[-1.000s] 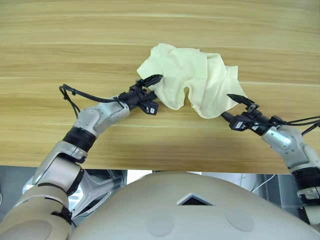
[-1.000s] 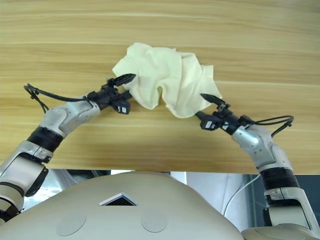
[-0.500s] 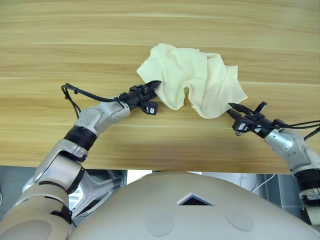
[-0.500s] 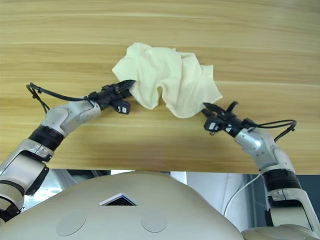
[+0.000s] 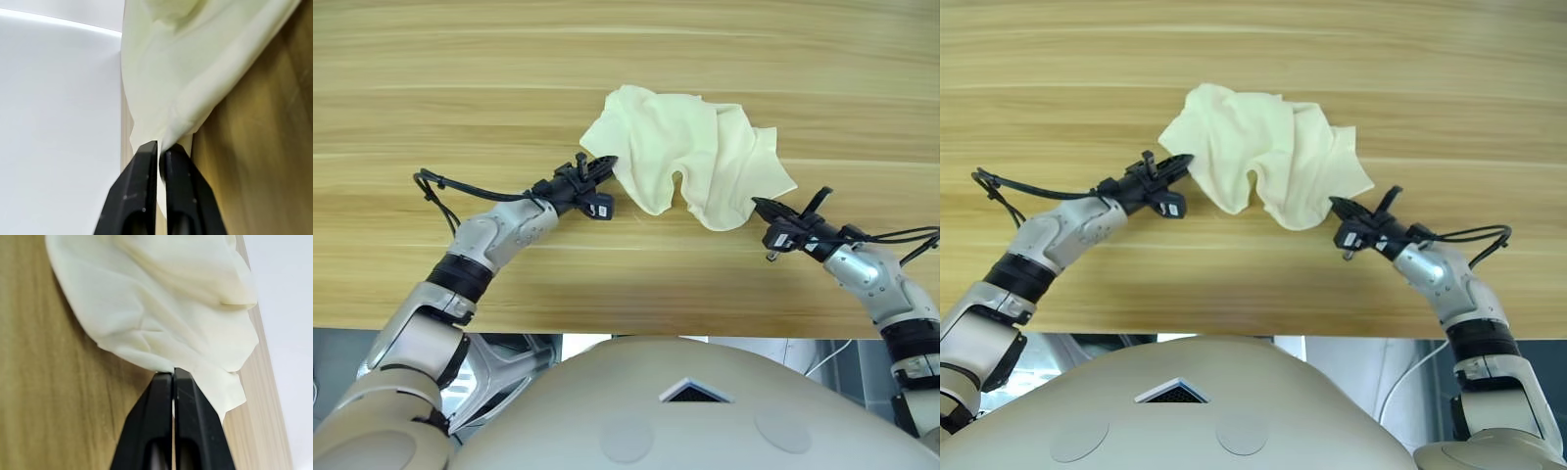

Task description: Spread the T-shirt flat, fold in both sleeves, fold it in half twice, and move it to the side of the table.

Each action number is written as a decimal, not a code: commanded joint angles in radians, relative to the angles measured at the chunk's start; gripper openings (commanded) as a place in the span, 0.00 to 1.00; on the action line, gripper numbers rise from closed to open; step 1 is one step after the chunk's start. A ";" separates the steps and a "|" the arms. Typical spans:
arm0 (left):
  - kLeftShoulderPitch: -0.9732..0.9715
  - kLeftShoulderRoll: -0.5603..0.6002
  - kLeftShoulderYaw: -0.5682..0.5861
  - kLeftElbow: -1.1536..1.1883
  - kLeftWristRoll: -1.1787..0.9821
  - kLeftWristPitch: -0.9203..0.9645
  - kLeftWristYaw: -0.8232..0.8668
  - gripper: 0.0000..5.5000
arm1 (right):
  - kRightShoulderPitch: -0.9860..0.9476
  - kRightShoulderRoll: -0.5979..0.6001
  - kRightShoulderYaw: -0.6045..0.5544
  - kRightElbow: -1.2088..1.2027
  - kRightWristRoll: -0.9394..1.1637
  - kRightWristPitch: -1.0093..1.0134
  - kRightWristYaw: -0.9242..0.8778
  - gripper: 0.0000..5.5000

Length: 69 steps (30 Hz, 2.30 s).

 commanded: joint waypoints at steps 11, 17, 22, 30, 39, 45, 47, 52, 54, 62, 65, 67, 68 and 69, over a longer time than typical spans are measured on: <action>0.152 0.009 0.060 0.006 -0.177 -0.159 0.019 0.00 | -0.004 0.014 -0.021 0.032 0.069 -0.098 -0.021 0.00; 0.309 0.061 0.142 -0.142 -0.269 -0.253 0.031 0.00 | 0.158 -0.054 0.025 -0.057 0.200 -0.190 0.106 0.00; 0.637 0.234 0.218 -0.262 -0.475 -0.284 -0.095 0.00 | 0.461 -0.175 -0.029 -0.192 0.452 -0.221 0.202 0.00; 0.420 0.262 0.253 -0.049 -0.999 -0.405 -0.506 0.00 | 0.171 -0.079 -0.117 -0.054 0.905 -0.084 0.428 0.00; -1.137 -0.212 0.490 0.830 -0.954 -0.081 0.273 0.00 | -1.398 0.214 -0.120 0.788 0.430 0.188 -0.730 0.00; -1.075 -0.254 0.490 0.913 -0.995 -0.040 0.122 0.00 | -1.327 0.313 -0.097 0.837 0.379 0.079 -0.712 0.00; -0.970 -0.266 0.475 0.922 -0.971 -0.061 0.005 0.00 | -1.221 0.339 -0.101 0.858 0.400 0.045 -0.581 0.00; -0.518 -0.206 0.319 0.879 -0.755 -0.280 -0.214 0.00 | -0.811 0.330 -0.119 0.790 0.460 -0.077 -0.210 0.00; -0.266 -0.142 0.271 0.790 -0.710 -0.385 -0.309 0.00 | -0.529 0.291 -0.098 0.594 0.526 -0.089 -0.031 0.00; 0.421 0.119 0.256 0.261 -0.630 -0.388 -0.388 0.00 | 0.172 -0.018 -0.085 0.039 0.559 0.004 0.338 0.00; 0.533 0.145 0.311 0.129 -0.641 -0.304 -0.341 0.00 | 0.219 -0.072 -0.083 0.035 0.462 0.030 0.353 0.00; 0.597 0.152 0.333 0.039 -0.663 -0.268 -0.341 0.00 | 0.273 -0.094 -0.084 0.000 0.441 0.029 0.365 0.00; 0.625 0.156 0.342 0.007 -0.669 -0.253 -0.341 0.00 | 0.310 -0.105 -0.087 -0.032 0.446 0.025 0.376 0.00; 0.652 0.159 0.349 -0.016 -0.672 -0.244 -0.340 0.04 | 0.346 -0.115 -0.091 -0.064 0.452 0.020 0.385 0.00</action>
